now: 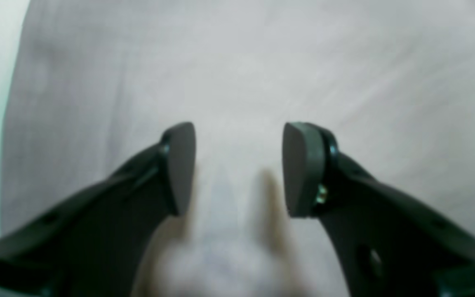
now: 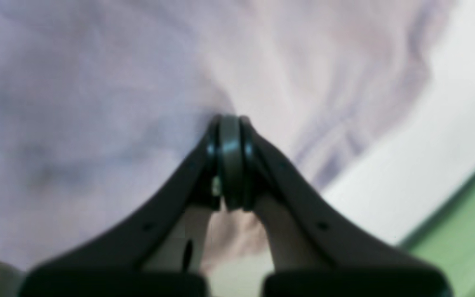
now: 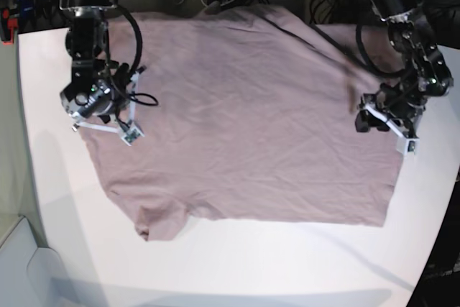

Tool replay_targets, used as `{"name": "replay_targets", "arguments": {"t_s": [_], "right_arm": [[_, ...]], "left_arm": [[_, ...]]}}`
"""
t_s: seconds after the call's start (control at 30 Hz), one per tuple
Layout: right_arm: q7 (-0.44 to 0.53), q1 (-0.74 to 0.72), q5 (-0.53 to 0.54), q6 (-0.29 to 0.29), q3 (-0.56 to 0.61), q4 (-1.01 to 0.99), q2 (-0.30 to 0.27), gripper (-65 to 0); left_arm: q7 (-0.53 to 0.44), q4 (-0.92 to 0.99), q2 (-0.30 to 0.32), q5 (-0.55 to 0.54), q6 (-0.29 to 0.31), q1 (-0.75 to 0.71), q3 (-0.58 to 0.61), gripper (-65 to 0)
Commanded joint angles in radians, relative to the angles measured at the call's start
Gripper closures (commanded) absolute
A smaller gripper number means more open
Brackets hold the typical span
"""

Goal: Layout the t-shirt on the table in an organized manner, then fold the t-shirt properly
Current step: 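Raise the right gripper off the shirt, then grasp the shirt side edges with both grippers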

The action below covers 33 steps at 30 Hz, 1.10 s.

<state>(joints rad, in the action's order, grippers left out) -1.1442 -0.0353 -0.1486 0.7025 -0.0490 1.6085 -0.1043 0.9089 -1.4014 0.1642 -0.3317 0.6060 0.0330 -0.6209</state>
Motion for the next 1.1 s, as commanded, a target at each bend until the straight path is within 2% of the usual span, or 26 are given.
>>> {"name": "replay_targets", "arguments": {"t_s": [0.0, 0.1, 0.4, 0.47, 0.57, 0.67, 0.97, 1.07], "right_arm": [[0.017, -0.021, 0.002, -0.004, -0.002, -0.003, -0.008, 0.0], [0.062, -0.067, 0.001, -0.004, -0.002, -0.101, -0.008, 0.0], [0.220, -0.308, 0.001, -0.004, -0.004, -0.509, -0.041, 0.0], [0.237, -0.364, 0.001, -0.004, -0.004, -0.571, -0.054, 0.0], [0.243, -0.424, 0.001, -0.004, -0.004, -0.609, -0.074, 0.0], [0.247, -0.460, 0.001, -0.004, -0.004, -0.627, -0.102, 0.0], [0.379, -0.479, 0.004, -0.004, -0.004, -0.729, -0.173, 0.0], [0.387, -0.479, 0.004, -0.004, -0.007, -0.742, -0.182, 0.0]], "left_arm": [[-0.026, -0.019, 0.013, -0.016, 0.009, 0.014, -0.001, -33.2], [-0.020, -0.029, 0.033, -0.024, 0.009, -0.003, -0.003, -33.2], [-0.014, -0.102, 0.024, -0.024, 0.009, -0.045, -0.003, -33.2], [0.016, -0.128, 0.022, -0.024, 0.009, -0.045, -0.003, -33.2], [0.059, -0.146, 0.022, -0.024, 0.009, -0.045, -0.003, -33.2], [0.059, -0.131, 0.022, -0.019, 0.009, -0.045, -0.003, -33.2], [0.057, -0.106, 0.022, -0.024, 0.009, -0.037, -0.003, -33.2], [0.069, -0.114, -0.001, -0.030, 0.010, -0.034, -0.001, -33.2]]}}
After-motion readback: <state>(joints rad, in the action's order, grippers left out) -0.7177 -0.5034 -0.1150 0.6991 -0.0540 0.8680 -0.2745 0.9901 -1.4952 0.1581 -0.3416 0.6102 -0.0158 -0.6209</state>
